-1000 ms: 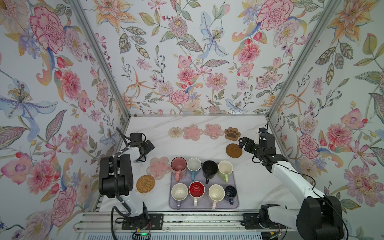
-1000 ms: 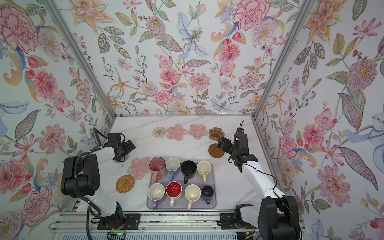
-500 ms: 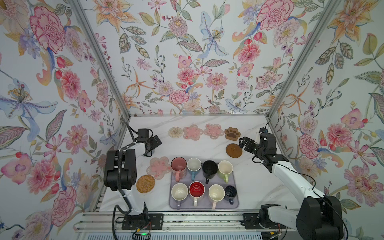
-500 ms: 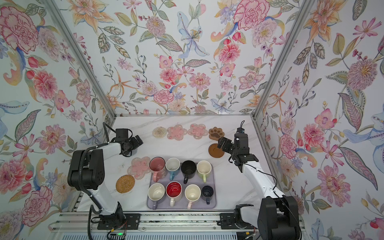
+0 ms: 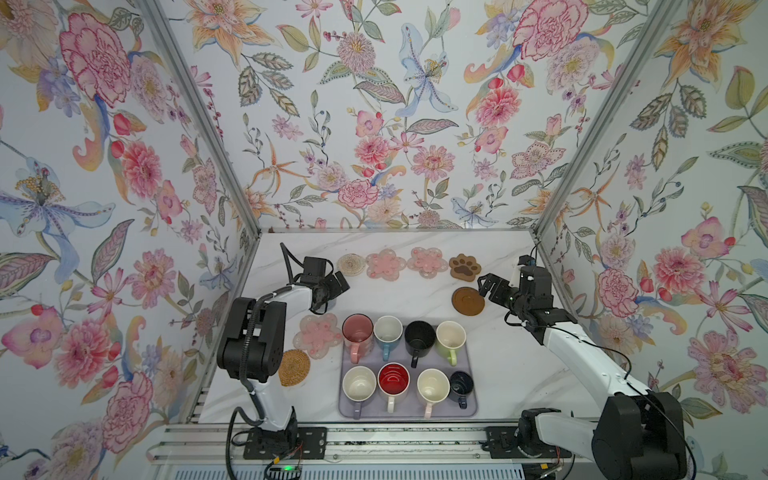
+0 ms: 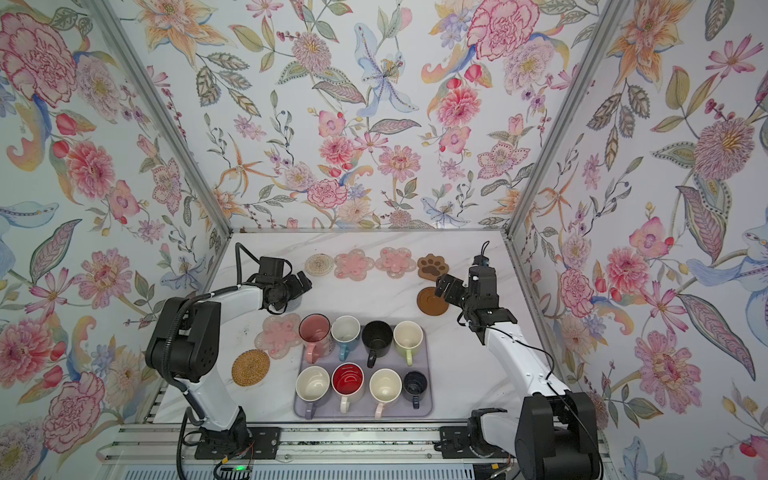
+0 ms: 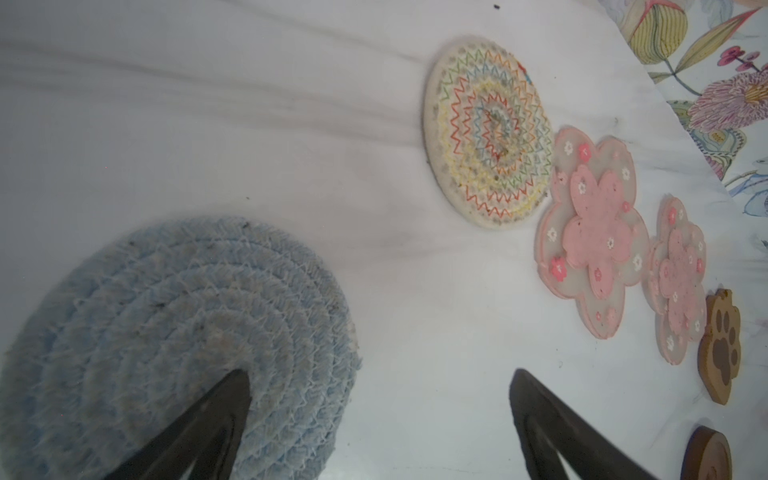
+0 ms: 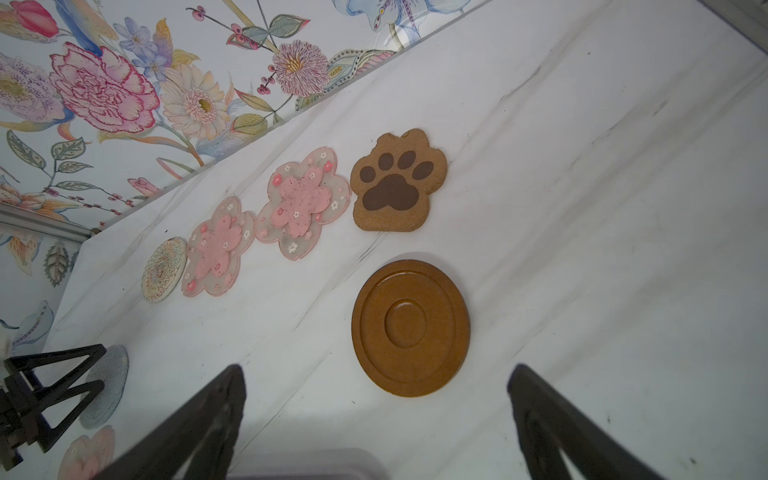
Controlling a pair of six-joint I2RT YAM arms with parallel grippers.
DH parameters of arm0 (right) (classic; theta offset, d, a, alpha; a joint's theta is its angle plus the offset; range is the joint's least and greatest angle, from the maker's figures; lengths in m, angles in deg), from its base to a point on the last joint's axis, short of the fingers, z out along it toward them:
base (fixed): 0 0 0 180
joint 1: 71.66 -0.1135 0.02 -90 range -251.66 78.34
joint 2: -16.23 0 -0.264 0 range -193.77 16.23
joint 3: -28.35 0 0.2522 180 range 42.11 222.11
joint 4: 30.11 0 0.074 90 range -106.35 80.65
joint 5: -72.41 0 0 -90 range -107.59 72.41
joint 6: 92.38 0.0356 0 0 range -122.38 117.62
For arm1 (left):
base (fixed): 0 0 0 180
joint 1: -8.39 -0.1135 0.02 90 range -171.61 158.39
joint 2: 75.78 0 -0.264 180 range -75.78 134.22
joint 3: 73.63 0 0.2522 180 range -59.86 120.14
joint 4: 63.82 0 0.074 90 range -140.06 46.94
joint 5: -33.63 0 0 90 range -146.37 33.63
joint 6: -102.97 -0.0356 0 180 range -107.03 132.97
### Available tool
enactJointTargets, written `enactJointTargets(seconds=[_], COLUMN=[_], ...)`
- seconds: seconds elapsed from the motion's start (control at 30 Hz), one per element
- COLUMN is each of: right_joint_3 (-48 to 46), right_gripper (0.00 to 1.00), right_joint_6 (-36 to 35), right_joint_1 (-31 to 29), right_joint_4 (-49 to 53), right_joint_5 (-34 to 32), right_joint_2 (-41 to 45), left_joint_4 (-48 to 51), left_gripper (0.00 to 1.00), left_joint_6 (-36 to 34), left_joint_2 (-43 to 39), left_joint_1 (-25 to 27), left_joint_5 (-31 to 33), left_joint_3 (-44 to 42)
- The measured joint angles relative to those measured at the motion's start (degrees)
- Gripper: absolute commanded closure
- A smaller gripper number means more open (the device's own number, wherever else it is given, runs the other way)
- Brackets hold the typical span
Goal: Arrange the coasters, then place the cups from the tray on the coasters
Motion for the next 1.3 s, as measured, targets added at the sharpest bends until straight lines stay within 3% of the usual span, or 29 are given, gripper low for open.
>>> enactJointTargets(seconds=[1.3], right_joint_3=[0.0], right_gripper=[0.01], right_joint_6=[0.0], right_joint_1=[1.2], right_joint_4=[0.2], right_joint_5=[0.6], right_joint_2=[0.0], left_joint_4=[-1.9], left_gripper=[0.01], left_joint_6=[8.1], left_joint_2=[10.9], left_joint_1=[18.8], left_joint_5=[-1.7], left_joint_3=[13.8])
